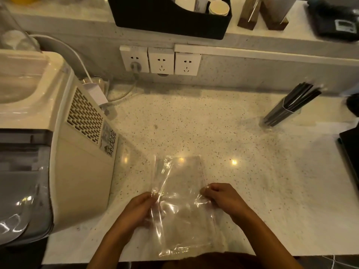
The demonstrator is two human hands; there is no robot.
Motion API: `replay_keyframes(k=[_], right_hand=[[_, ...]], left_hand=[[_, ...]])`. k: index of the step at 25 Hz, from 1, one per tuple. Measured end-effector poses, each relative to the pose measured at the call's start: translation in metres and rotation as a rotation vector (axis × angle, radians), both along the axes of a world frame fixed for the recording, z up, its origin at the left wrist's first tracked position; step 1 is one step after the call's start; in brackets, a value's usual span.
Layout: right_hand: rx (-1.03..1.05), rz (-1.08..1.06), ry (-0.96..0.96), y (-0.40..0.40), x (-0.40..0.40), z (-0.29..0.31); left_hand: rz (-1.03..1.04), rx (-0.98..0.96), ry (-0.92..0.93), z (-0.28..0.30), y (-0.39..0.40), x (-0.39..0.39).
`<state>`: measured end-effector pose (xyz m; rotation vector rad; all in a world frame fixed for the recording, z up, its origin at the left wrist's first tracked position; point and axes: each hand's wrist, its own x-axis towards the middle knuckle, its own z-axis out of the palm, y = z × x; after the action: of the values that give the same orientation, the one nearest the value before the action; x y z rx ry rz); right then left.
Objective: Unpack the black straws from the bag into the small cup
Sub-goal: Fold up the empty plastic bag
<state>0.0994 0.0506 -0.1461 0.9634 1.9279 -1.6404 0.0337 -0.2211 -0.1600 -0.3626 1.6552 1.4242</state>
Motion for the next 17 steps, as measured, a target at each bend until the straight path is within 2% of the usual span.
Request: replay_keyframes(k=[4, 11, 17], right_hand=[[-0.033, 0.023, 0.037, 0.003, 0.006, 0.003], [0.068, 0.018, 0.212, 0.004, 0.014, 0.009], [0.079, -0.109, 0.315, 0.002, 0.019, 0.018]], left_hand=[[-0.037, -0.024, 0.142, 0.007, 0.003, -0.002], [-0.067, 0.081, 0.207, 0.013, -0.005, -0.007], [-0.058, 0.187, 0.268, 0.021, -0.010, -0.011]])
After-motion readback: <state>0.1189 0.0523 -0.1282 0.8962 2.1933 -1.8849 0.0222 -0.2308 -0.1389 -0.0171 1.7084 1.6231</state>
